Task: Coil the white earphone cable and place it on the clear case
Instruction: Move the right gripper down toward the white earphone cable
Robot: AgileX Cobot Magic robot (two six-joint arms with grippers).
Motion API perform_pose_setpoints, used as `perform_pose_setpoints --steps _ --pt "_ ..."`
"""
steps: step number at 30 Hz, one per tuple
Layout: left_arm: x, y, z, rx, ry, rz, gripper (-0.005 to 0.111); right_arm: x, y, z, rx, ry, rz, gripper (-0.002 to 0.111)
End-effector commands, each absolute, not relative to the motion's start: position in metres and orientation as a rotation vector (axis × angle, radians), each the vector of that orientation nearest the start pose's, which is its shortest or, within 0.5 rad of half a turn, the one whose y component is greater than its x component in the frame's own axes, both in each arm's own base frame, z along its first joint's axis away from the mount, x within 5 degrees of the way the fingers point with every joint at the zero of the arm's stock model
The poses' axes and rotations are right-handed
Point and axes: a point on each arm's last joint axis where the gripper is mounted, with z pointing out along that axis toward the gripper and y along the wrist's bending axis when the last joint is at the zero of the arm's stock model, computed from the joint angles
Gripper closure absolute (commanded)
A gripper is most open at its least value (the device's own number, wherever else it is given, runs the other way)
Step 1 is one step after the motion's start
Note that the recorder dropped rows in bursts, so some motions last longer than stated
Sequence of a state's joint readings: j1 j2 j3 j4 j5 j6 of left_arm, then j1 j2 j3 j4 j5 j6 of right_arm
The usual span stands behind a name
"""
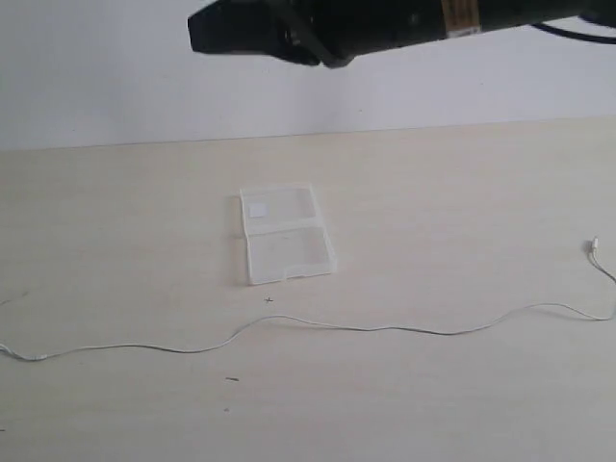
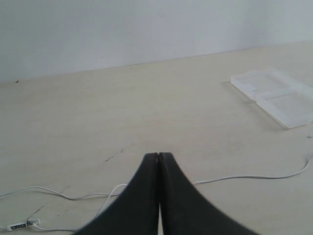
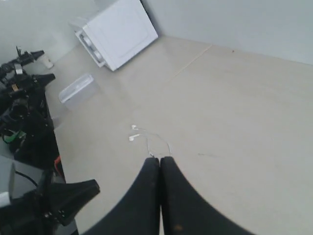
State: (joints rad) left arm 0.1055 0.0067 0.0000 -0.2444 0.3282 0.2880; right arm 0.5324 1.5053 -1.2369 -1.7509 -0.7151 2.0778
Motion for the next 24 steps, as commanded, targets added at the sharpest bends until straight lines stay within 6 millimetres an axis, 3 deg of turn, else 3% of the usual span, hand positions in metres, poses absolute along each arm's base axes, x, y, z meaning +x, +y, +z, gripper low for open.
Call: perform_pose_setpoints --steps 1,6,12,14,17,20,24 --pt "0.054 -0.001 0.185 0.001 1.798 0.043 0.107 0.238 0.213 0.380 -0.681 1.824 1.255 0.108" --pt "0.054 -0.001 0.185 0.001 1.798 0.043 0.107 0.211 0.214 0.376 -0.477 1.824 1.287 0.108" --pt "0.054 -0.001 0.185 0.001 1.798 0.043 0.107 0.156 0.244 0.366 -0.696 1.821 1.370 0.108" --pt "0.054 -0.001 0.185 0.001 1.798 0.043 0.107 0.146 0.251 0.356 -0.718 1.853 1.355 0.108" --pt "0.054 -0.001 0.185 0.001 1.798 0.043 0.107 0.145 0.250 0.341 -0.641 1.934 1.345 0.108" --pt "0.054 -0.001 0.185 0.001 1.798 0.043 0.107 0.146 0.247 0.323 -0.701 1.933 1.099 0.108" --pt "0.054 -0.001 0.185 0.001 1.798 0.043 0.107 0.144 0.251 0.322 -0.643 1.881 0.932 0.108"
